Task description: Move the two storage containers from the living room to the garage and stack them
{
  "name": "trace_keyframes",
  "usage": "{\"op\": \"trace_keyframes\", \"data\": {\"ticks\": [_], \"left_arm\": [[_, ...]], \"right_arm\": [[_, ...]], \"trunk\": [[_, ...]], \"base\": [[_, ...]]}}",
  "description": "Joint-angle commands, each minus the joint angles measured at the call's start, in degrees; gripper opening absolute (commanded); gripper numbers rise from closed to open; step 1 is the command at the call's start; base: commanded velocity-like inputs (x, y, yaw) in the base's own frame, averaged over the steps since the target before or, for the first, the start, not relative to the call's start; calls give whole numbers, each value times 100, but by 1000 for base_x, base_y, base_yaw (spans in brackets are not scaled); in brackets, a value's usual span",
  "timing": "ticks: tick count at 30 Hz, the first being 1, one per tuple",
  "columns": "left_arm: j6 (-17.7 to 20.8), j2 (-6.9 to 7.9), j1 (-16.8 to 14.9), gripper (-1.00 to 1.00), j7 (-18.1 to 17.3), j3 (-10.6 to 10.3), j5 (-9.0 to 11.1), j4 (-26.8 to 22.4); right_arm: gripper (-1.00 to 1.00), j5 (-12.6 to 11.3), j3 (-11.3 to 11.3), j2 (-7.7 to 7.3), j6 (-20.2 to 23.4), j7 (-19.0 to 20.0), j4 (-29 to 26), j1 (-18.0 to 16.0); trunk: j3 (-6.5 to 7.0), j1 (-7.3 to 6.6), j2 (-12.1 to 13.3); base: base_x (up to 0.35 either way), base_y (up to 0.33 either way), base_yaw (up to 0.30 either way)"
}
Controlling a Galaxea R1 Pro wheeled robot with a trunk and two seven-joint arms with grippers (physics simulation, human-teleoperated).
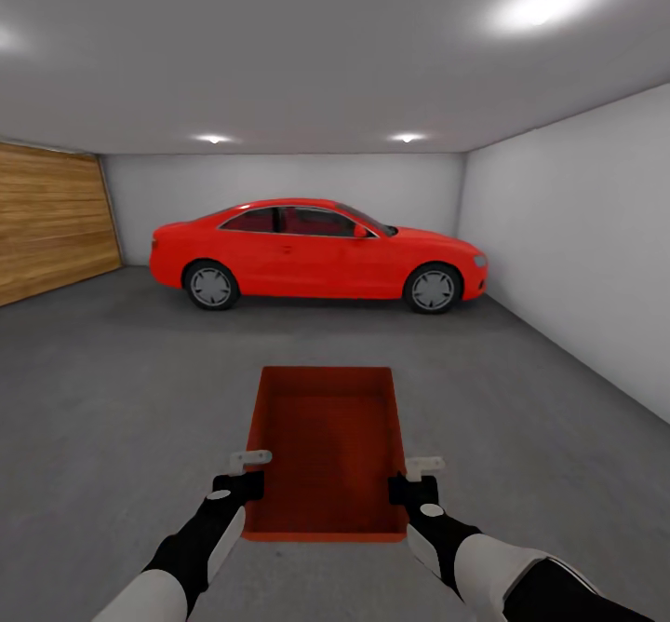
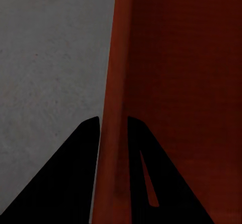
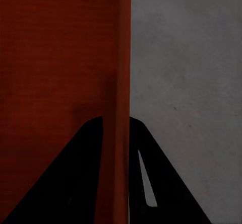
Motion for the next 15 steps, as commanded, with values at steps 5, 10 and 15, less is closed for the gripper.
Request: {"op": "trace_keyframes", "data": {"ticks": [5, 10, 15], "left_arm": [[45, 11, -7, -100, 247, 46, -53, -20], [45, 11, -7, -100, 247, 46, -53, -20], [45, 11, -7, -100, 247, 46, -53, -20]], "right_arm": [[-100, -134, 7, -21, -45, -27, 13, -3], [-100, -134, 7, -21, -45, -25, 13, -3], [-100, -134, 7, -21, -44, -27, 13, -3]], "trunk": [[-10, 5, -9], [-10, 5, -9], [-10, 5, -9]], "base": [[321, 0, 0], [321, 0, 0], [321, 0, 0]]}}
